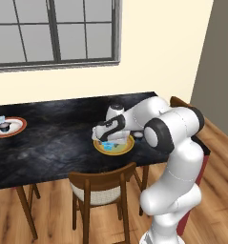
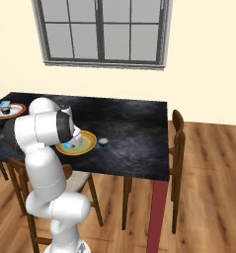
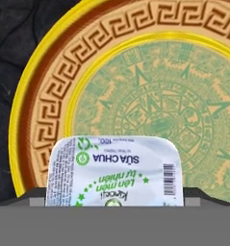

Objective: Place two yogurt containers on each plate.

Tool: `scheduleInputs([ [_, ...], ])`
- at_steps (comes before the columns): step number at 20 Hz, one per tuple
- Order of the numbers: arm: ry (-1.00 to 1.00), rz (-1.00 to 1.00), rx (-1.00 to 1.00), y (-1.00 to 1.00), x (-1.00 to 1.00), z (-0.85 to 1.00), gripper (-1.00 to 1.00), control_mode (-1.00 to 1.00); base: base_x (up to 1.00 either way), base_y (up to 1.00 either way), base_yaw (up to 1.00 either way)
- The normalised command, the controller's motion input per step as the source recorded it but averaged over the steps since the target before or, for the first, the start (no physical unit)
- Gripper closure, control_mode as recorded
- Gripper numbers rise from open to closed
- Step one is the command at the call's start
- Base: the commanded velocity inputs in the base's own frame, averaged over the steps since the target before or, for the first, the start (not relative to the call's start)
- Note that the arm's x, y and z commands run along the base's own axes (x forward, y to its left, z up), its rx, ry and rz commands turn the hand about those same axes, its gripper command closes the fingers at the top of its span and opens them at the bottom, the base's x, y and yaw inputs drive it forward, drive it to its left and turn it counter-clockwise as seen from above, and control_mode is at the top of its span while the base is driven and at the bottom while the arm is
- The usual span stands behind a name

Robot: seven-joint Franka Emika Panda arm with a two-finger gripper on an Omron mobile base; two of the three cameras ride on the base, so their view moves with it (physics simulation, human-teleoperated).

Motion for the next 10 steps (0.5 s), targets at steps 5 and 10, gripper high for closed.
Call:
scheduleInputs([
  [5,0.0,0.0,0.0,0.01,0.02,0.12,-1.0,-1.0,0.0,0.0,0.0],
  [10,0.0,0.0,-0.07,0.0,-0.02,0.52,-1.0,-1.0,0.0,0.0,0.0],
])
